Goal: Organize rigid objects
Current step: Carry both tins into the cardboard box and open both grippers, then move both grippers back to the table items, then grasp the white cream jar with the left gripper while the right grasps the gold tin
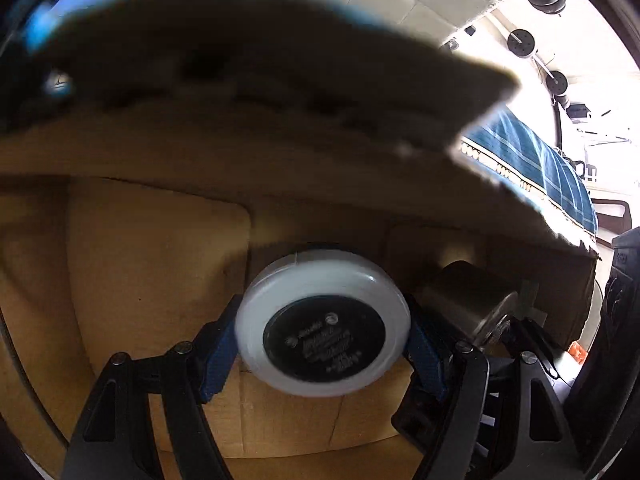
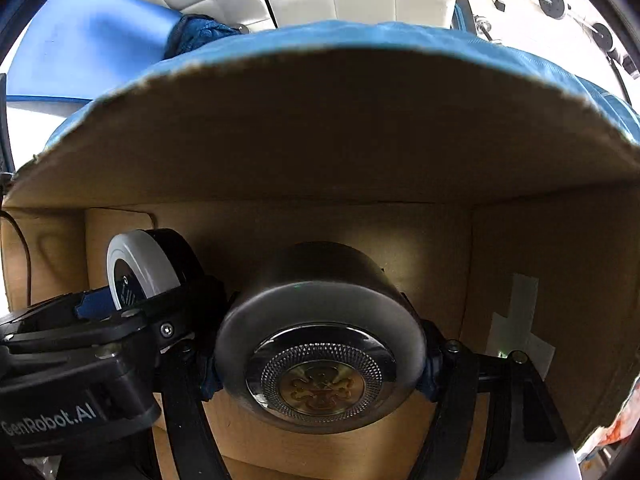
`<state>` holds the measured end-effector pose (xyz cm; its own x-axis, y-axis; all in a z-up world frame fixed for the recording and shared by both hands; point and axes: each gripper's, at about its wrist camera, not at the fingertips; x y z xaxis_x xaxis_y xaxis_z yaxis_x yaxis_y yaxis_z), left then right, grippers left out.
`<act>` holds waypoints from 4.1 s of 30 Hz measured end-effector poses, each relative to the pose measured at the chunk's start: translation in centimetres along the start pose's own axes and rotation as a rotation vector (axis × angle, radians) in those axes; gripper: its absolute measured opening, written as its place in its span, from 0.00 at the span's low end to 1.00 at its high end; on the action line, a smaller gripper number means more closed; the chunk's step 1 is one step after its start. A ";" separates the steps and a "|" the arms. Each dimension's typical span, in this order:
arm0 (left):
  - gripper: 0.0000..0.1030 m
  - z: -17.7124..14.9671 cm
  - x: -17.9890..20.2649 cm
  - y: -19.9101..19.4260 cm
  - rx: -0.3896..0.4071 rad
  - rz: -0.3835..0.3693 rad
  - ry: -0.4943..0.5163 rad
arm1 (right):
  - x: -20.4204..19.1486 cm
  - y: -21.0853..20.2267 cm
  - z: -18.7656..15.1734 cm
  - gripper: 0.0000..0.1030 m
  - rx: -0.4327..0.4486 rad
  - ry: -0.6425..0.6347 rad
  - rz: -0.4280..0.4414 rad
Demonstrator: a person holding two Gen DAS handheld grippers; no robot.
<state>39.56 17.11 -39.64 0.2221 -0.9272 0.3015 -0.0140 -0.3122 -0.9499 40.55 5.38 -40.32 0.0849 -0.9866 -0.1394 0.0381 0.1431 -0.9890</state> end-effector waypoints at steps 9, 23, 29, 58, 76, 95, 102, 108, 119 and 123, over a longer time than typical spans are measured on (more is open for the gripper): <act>0.83 -1.1 0.3 -3.6 0.029 0.060 0.005 | 0.0 -1.8 -0.5 0.78 -0.002 -0.011 -0.014; 1.00 -8.7 1.9 -13.5 0.207 0.201 0.125 | -1.3 -9.2 -6.1 1.00 0.067 -0.034 -0.019; 1.00 -11.0 2.2 -13.6 0.266 0.245 0.152 | -1.5 -11.9 -10.0 1.00 0.103 -0.032 -0.007; 1.00 -16.3 19.0 -17.3 0.421 0.218 0.254 | 14.3 -23.5 -13.6 1.00 0.231 0.083 0.092; 1.00 -6.5 35.9 -0.8 0.286 0.280 0.401 | 39.1 -14.6 -6.8 1.00 0.145 0.364 -0.068; 1.00 -1.9 40.7 13.1 0.043 0.271 0.511 | 43.0 -6.2 -3.3 0.87 0.040 0.409 0.034; 0.94 -1.4 42.7 14.4 0.026 0.260 0.570 | 44.0 -6.8 -3.0 0.87 0.032 0.393 0.015; 0.65 -1.3 43.0 16.4 -0.027 0.260 0.590 | 44.0 -7.1 -3.0 0.88 0.019 0.367 -0.003; 0.65 -2.1 37.0 12.9 0.002 0.313 0.495 | 41.9 -5.6 -3.9 0.87 -0.019 0.305 -0.029; 0.65 -2.4 34.5 12.8 -0.018 0.318 0.446 | 41.2 -4.0 -4.2 0.87 -0.033 0.311 -0.052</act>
<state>44.74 -19.35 -41.21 -0.2305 -0.9730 0.0095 -0.0309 -0.0025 -0.9995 39.67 -36.13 -42.34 -0.2252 -0.9700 -0.0917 0.0014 0.0938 -0.9956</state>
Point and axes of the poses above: each gripper's, at about its wrist camera, not at the fingertips, and y roughly the way its jaws point, x to its right, z to its top, and after that the axes turned 6 degrees about x, right-handed
